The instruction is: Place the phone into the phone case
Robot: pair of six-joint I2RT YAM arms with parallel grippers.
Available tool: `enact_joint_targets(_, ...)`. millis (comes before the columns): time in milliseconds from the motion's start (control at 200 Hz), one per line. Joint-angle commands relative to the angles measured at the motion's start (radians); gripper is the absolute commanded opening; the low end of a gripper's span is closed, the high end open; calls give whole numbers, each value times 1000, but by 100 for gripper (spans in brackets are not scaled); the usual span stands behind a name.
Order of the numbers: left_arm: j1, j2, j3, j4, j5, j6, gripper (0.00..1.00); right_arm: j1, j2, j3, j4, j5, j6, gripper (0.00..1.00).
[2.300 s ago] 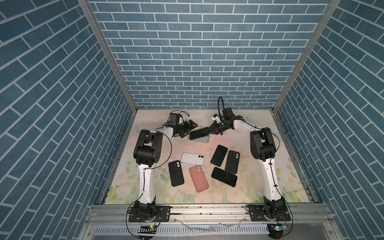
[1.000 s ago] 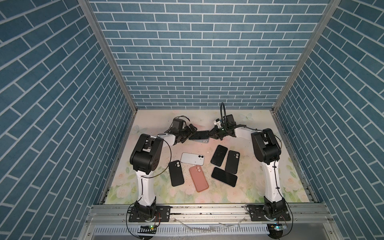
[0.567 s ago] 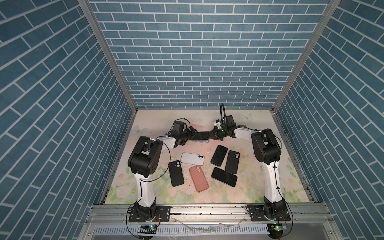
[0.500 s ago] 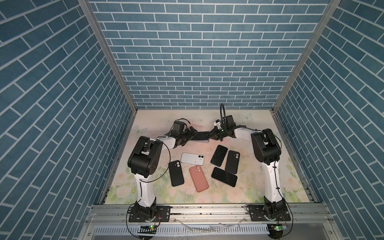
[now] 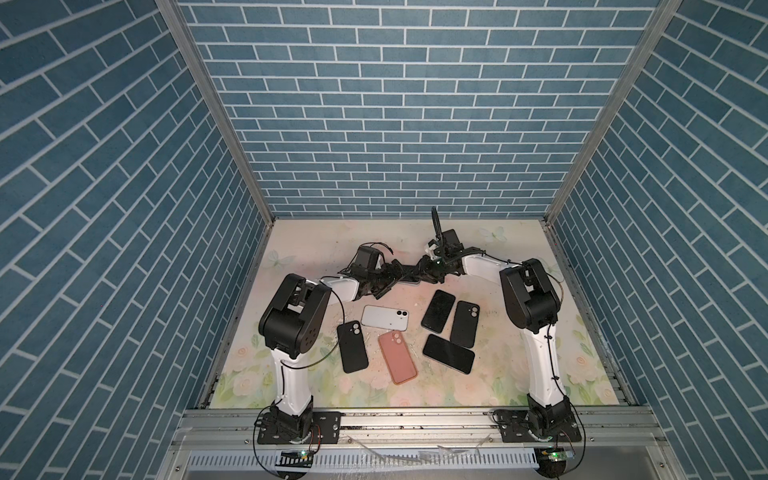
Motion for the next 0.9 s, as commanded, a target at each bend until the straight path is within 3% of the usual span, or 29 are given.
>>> enact_joint_targets(0,2,-36,-36,-94,-43,1,99,-8,-2,8,-252,186,-104,41)
enact_joint_targets(280,7,-110,-24,-182,-121,57,100,-8,-27,139,-405,205,-194,50)
enact_joint_targets(595,21,-150,39,-267,-160,141,100,-8,-12,256,-566,335,-285,57)
enact_joint_targets(760,25,-132,95,-323,-166,219,99,-8,-18,251,-577,343,-295,55)
enact_joint_targets(895,28,-84,160,-381,-162,313,97,-9,-14,224,-554,319,-293,47)
